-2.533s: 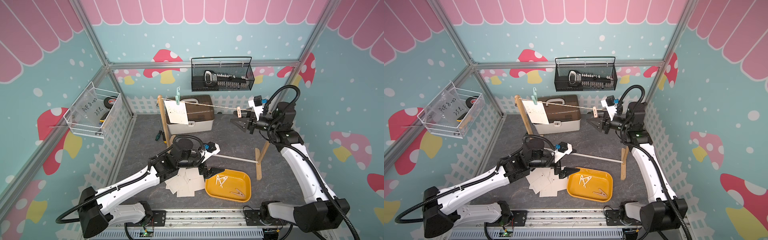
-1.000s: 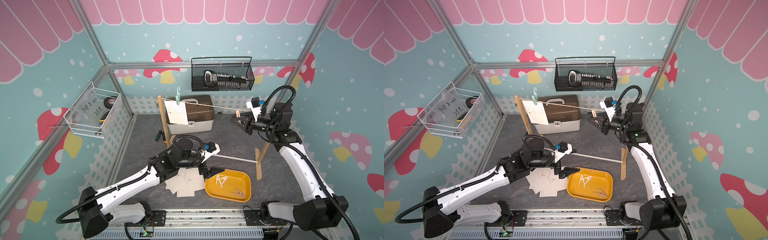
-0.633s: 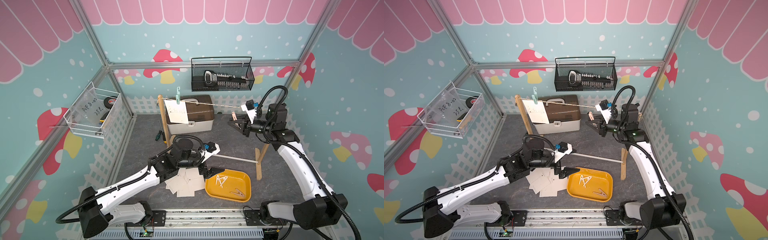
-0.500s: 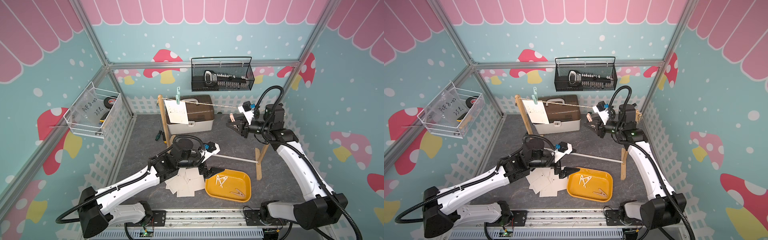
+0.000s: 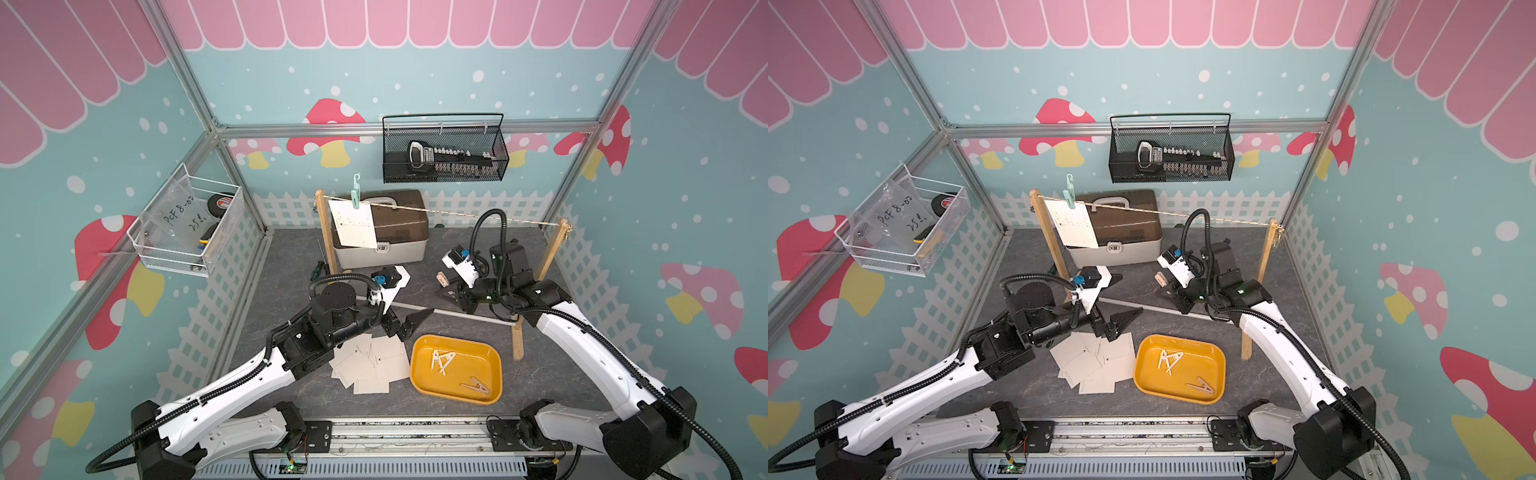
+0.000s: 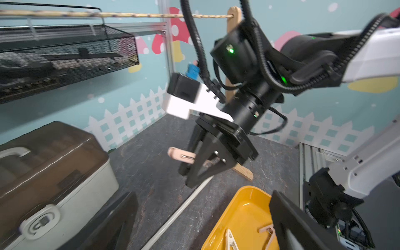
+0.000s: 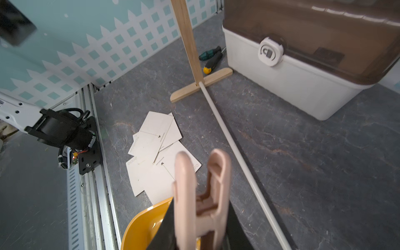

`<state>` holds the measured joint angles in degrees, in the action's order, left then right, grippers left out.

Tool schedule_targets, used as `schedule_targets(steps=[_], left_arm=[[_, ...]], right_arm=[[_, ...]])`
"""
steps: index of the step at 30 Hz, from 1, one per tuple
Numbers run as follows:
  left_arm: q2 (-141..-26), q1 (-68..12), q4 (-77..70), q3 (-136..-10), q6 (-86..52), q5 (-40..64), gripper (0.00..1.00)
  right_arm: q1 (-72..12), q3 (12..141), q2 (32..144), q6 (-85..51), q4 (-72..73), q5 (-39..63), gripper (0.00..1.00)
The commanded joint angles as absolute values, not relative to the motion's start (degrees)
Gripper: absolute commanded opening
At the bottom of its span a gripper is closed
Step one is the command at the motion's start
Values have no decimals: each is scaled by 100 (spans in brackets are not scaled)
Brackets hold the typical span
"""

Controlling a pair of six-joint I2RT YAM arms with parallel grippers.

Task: Remove the postcards from the strings
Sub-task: Remove the clamp from the clothesline, then place the clamp in the storage box.

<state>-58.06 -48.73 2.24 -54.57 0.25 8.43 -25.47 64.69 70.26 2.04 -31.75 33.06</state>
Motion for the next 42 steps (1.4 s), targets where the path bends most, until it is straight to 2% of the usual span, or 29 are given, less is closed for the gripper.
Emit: schedule_targets(steps=[1, 5, 10, 16, 24, 34, 37, 42], left_arm=[[-5635, -4017, 378, -5479, -1293, 1011, 99], [-5601, -2663, -123, -5115, -2962, 2445, 99], [-5585, -1908, -969, -4547, -4193, 3164, 99], [-5664, -1728, -1645, -4132, -5060, 3305, 99], [-5763, -1607, -2399, -3768, -5892, 3098, 99], [-5732, -1594, -2492, -3709, -5798, 2708, 99], [-5695, -1592, -2407, -3745, -5692, 2651, 99], [-5703, -1591, -2415, -3744, -5617, 2584, 99]], right_arm=[[-2904, 6383, 7014, 225, -3879, 2620, 0], [-3388, 6106, 6919, 44, -4192, 2258, 0], [-4001, 5903, 7016, -290, -4602, 1692, 0], [-4706, 5841, 7122, -508, -4980, 1132, 0], [-4876, 6101, 7408, -555, -5297, 822, 0], [-5113, 6592, 8109, -24, -6248, 375, 0], [-5133, 6618, 8183, 65, -6293, 366, 6], [-5191, 6662, 8321, 172, -6342, 393, 26]])
